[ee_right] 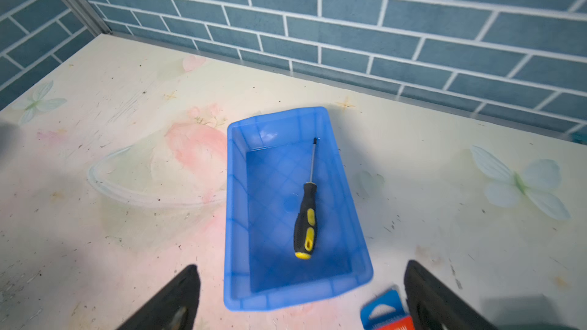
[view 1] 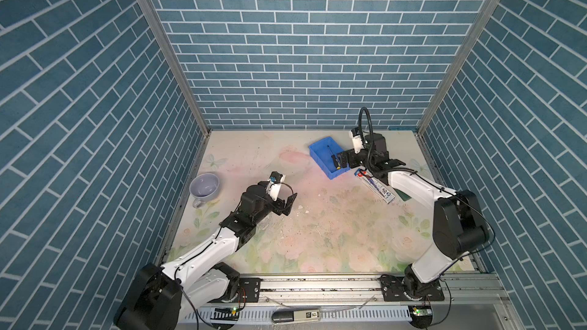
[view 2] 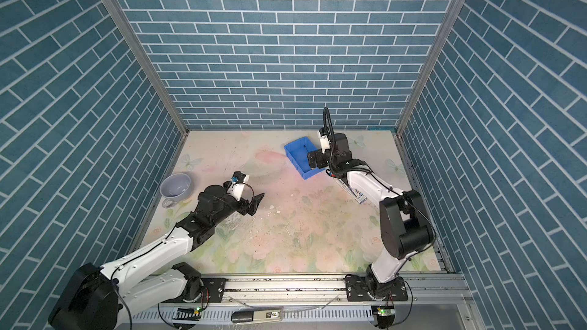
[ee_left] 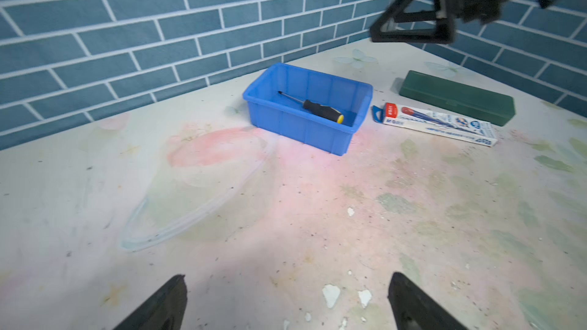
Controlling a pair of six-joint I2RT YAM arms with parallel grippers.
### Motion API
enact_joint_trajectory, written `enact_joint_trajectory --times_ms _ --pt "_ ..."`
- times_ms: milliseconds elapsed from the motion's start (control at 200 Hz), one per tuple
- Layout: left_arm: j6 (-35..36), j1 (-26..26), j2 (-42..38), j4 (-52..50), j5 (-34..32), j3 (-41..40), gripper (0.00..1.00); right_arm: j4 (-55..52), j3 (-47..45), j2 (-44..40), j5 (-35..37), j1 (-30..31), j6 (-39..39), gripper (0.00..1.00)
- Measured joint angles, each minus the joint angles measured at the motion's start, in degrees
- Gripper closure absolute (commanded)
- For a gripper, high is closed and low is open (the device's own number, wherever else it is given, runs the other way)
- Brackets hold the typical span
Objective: Put the screwdriver in the bin
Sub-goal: Place the screwdriver into the bin, then reset both arms
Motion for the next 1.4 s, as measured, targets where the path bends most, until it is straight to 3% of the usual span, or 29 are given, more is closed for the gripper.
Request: enact_joint_trajectory --times_ms 290,610,765,1045,1401 --pt "5.6 3.9 -4.9 -2.6 -12.5 -0.3 0.0 8.6 -22.1 -19.7 3.3 -3.4 -1.5 0.01" --pt "6.8 11.4 -0.7 8.8 -19.9 -7.9 0.0 18.7 -37.9 -31.2 10.8 -7.4 -5.7 0.01" --pt "5.7 14.6 4.9 17.2 -20.1 -9.3 0.0 24.9 -41.7 -29.6 15.2 -9.4 -8.3 0.02" --pt "3.8 19.2 14.0 26.4 -18.8 -10.8 0.0 39.2 -45.4 -15.6 17.5 -15.3 -8.4 0.03" --pt "4.8 23.1 22.3 34.8 -14.6 -9.4 0.0 50.0 -45.4 -4.6 9.1 -25.1 -3.8 0.02"
